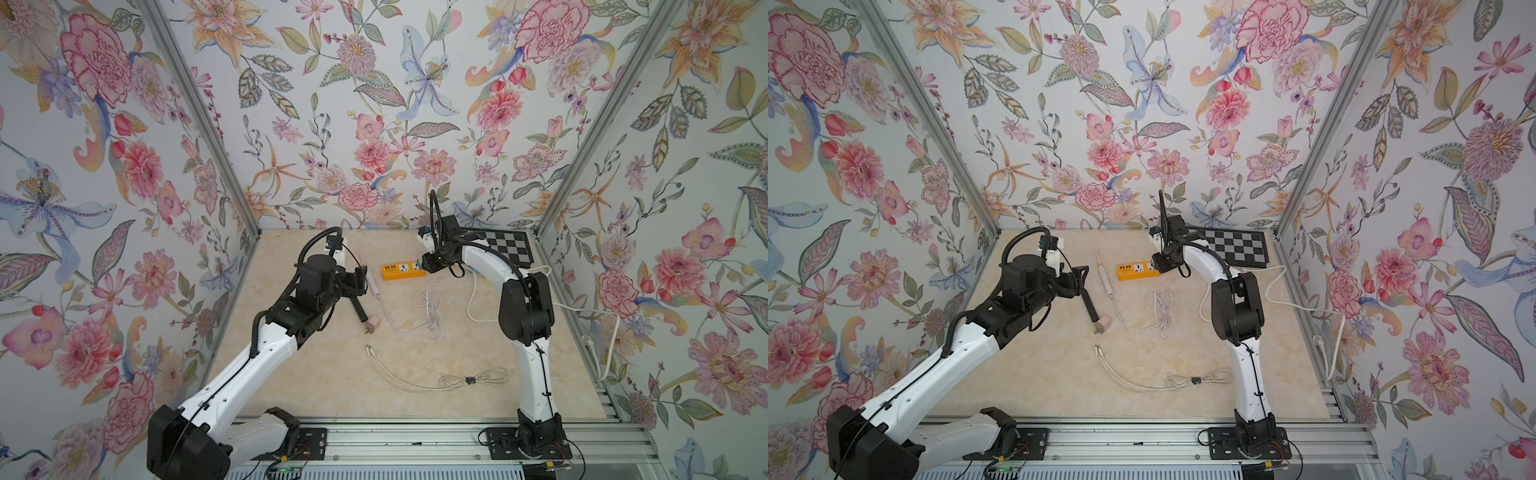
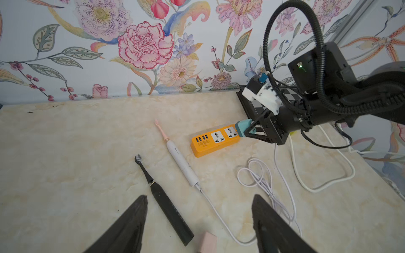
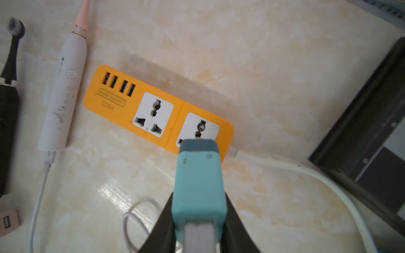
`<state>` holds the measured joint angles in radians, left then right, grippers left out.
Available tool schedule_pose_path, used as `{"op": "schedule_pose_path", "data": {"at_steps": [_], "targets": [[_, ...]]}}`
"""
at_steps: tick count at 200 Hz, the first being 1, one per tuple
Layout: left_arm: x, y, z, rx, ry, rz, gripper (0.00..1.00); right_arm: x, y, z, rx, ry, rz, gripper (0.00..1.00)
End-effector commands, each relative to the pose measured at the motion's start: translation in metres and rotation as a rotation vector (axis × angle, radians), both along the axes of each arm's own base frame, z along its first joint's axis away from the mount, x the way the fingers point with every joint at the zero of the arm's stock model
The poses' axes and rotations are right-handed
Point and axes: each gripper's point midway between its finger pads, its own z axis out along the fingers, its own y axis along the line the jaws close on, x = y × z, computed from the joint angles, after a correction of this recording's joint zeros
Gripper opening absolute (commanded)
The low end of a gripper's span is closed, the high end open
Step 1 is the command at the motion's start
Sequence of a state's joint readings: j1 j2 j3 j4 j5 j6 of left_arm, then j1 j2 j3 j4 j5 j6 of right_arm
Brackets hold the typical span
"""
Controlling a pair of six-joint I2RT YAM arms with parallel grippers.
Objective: Charge the electric toothbrush
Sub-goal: Move the socket to the center of the board.
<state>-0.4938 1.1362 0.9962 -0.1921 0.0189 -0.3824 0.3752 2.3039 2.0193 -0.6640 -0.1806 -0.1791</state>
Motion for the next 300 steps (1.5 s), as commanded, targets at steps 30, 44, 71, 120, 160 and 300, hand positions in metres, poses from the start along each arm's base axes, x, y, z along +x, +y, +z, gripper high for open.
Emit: {"op": "schedule_pose_path", "data": {"at_steps": [30, 44, 71, 120, 160, 300], "targets": [[-0.026, 0.009, -0.033, 0.234, 0.013, -0.124, 0.79, 0.047, 0.002, 0.001, -0.018, -0.076, 0.026, 0.06], [-0.025, 0.012, -0.039, 0.258, 0.016, -0.119, 0.80, 0.048, 0.005, -0.009, -0.020, -0.060, 0.039, 0.04], [-0.023, 0.008, -0.048, 0.286, 0.033, -0.144, 0.82, 0.034, 0.004, -0.027, -0.065, -0.006, 0.086, 0.02], [-0.023, 0.010, -0.050, 0.291, 0.033, -0.145, 0.85, -0.013, 0.008, -0.028, -0.119, 0.059, 0.184, 0.02], [-0.025, 0.013, -0.054, 0.301, 0.040, -0.135, 0.86, -0.055, 0.014, -0.010, -0.154, 0.094, 0.269, 0.02], [-0.024, 0.019, -0.066, 0.318, 0.065, -0.132, 0.88, -0.111, 0.010, 0.001, -0.648, -0.013, 0.842, 0.15]]}}
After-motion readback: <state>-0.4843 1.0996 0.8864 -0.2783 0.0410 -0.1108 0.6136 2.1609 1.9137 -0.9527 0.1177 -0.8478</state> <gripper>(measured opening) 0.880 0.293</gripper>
